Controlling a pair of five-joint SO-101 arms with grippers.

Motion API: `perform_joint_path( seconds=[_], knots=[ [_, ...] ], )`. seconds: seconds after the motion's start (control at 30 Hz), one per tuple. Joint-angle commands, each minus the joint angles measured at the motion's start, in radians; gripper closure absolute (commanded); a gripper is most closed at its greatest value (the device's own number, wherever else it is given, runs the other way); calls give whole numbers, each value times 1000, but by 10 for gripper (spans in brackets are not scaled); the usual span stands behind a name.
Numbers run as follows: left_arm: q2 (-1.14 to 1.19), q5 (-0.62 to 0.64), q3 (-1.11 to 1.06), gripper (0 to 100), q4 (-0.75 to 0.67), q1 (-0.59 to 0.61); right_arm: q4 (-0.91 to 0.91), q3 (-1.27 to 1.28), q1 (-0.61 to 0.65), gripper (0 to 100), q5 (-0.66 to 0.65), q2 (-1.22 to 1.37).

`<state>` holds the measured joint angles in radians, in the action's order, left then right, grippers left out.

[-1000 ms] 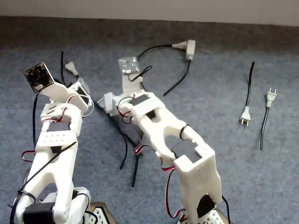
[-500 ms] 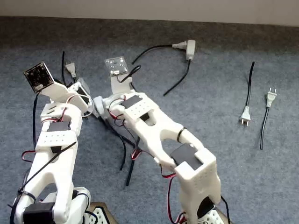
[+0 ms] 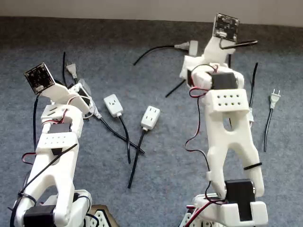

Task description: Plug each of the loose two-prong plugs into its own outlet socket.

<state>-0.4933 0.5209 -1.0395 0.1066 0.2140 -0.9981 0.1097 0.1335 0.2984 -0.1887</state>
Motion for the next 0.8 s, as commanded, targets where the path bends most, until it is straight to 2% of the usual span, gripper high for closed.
perform_joint_path(
  seconds=[0.0,0.07,0.17,0.3,0.4,0.5,0.63,0.77],
  knots=[
    [-22,-31,45,877,-15,-35,-18,64,-62,613,-9,-51],
    [-19,-133,104,877,5,-61,-18,122,-91,613,-9,-51],
    [16,-222,228,877,170,-102,-18,206,-119,613,-5,-51],
    [193,-227,541,877,508,-133,5,335,-124,613,-3,-51],
    [363,-227,809,877,799,-133,79,429,-122,613,-3,-47],
    [507,-224,1020,877,1011,-134,209,550,-114,613,6,-50],
    [665,-221,1199,877,1195,-177,383,677,-113,613,64,-51],
    [803,-181,1260,880,1283,-259,529,759,-114,613,69,-51]
  ],
)
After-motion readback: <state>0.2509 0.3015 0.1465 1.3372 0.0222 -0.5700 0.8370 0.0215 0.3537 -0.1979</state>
